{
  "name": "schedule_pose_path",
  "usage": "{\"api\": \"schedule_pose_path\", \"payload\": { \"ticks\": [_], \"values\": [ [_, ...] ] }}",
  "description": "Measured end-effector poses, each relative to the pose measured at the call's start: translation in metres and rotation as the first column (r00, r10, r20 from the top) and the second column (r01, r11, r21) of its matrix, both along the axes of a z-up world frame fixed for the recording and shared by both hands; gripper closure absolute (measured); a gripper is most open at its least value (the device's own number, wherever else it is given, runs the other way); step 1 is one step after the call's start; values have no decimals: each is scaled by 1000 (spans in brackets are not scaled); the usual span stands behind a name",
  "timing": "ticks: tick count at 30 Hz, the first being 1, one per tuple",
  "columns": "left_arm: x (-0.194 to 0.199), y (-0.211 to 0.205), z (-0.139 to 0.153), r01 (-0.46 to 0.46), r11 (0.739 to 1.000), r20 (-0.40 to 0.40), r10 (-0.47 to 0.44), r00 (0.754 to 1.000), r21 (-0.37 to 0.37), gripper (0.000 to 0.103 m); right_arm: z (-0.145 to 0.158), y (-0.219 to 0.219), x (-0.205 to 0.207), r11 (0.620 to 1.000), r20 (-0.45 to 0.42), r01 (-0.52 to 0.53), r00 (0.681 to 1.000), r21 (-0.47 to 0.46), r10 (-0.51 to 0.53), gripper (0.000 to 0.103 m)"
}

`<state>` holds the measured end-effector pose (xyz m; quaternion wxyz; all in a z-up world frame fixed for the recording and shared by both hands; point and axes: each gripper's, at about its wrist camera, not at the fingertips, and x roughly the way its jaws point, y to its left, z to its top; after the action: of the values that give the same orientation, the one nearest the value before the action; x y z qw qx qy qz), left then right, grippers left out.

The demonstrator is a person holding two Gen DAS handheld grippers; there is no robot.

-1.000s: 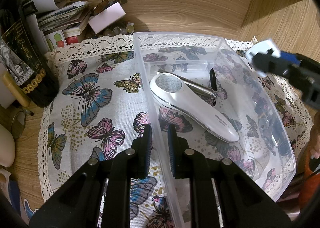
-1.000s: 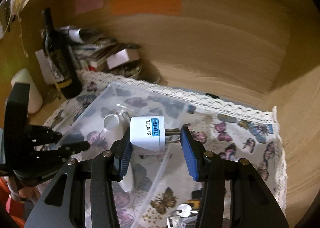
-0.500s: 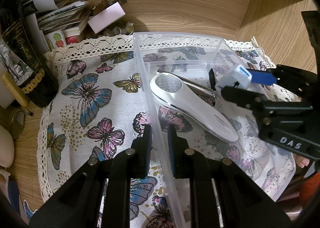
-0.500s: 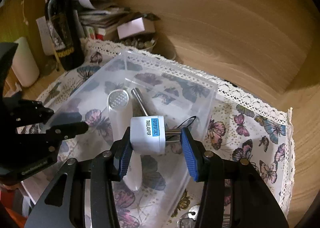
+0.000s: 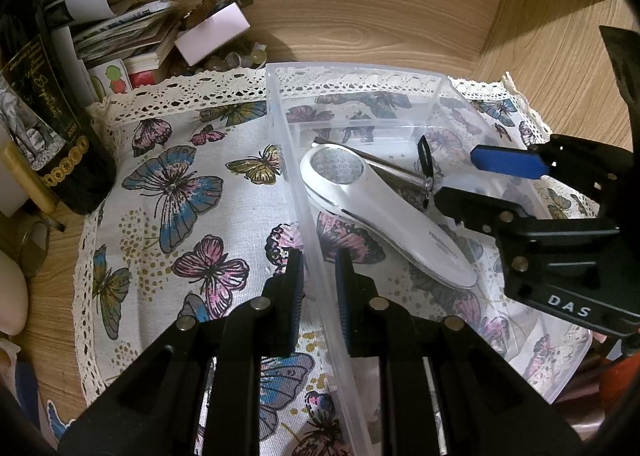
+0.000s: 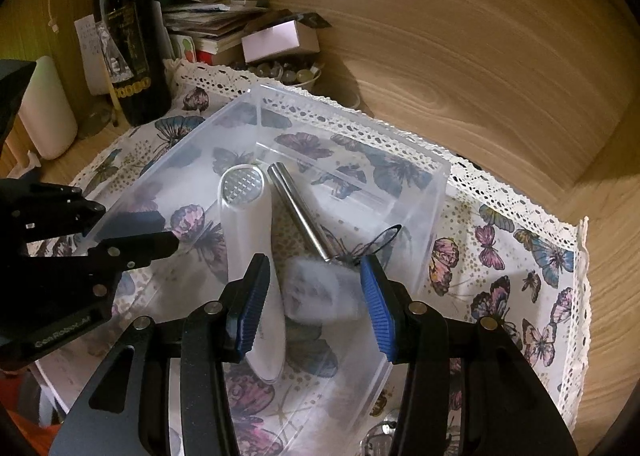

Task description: Organize rigid objects

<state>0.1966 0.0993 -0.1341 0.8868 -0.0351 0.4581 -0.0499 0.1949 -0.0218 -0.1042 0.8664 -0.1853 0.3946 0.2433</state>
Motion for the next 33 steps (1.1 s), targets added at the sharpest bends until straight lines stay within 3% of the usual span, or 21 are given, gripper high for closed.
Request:
{"api": "schedule_pose_path", "payload": {
  "ticks": [7, 11, 21, 33],
  "values": [
    [0, -1, 0, 2, 1000, 0, -2, 1000, 2, 87, 20, -10, -10, 998, 39, 11, 999, 56, -13, 55],
    [0, -1, 0, 1, 1000, -1, -1, 1000, 0, 87, 38, -23, -15, 994, 83, 34, 996, 102, -42, 49],
    [-1, 1, 1, -1, 1000, 2, 1, 1000, -9, 87, 65, -74, -27, 977, 186, 156, 966, 142, -182, 48],
    [-5, -1, 4, -8, 1000, 7, 8, 1000, -2, 87, 30, -123, -39, 949, 101, 289, 948, 125, -302, 45]
  ]
}}
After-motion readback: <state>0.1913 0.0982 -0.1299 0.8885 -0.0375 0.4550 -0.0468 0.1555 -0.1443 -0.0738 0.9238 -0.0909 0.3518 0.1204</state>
